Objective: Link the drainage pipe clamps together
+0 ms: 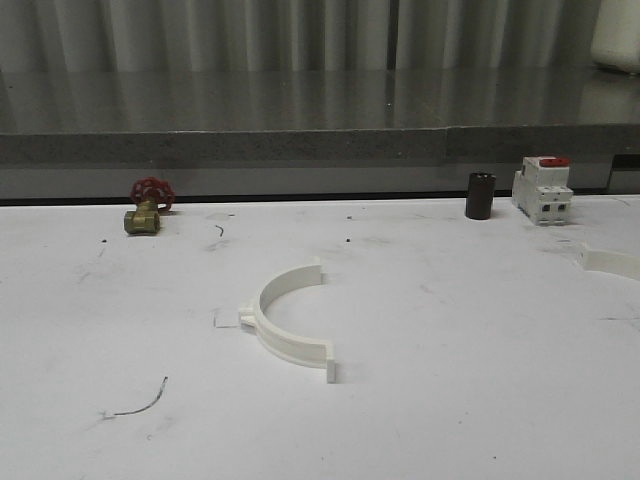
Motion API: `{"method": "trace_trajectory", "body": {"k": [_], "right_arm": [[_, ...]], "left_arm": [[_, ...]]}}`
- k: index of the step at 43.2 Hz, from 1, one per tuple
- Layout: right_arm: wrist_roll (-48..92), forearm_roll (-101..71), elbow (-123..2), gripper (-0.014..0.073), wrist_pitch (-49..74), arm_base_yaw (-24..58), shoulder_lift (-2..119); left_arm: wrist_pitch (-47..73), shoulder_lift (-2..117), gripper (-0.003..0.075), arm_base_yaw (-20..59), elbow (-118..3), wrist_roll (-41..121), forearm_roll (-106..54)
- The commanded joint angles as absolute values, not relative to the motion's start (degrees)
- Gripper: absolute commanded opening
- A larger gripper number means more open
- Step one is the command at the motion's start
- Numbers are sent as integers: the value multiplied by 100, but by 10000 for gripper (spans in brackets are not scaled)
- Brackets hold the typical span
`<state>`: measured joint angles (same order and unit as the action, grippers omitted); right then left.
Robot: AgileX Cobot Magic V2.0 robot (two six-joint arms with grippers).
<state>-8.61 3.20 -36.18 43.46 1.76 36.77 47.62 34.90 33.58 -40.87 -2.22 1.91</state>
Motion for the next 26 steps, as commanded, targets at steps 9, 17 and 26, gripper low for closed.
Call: {"method": "trace_trajectory", "body": {"k": [9,17,26], "right_arm": [[-827,479,-5036,542,5161,151,4683],[-827,625,-5613,542,5441,87,5648],[-342,115,-6214,542,5486,-426,6792]], "left_arm": [[4346,3484,260,3338,-4233,-299,190],[4346,3484,260,3338,-4233,-299,190],[4346,3484,260,3338,-4233,-299,190]]}}
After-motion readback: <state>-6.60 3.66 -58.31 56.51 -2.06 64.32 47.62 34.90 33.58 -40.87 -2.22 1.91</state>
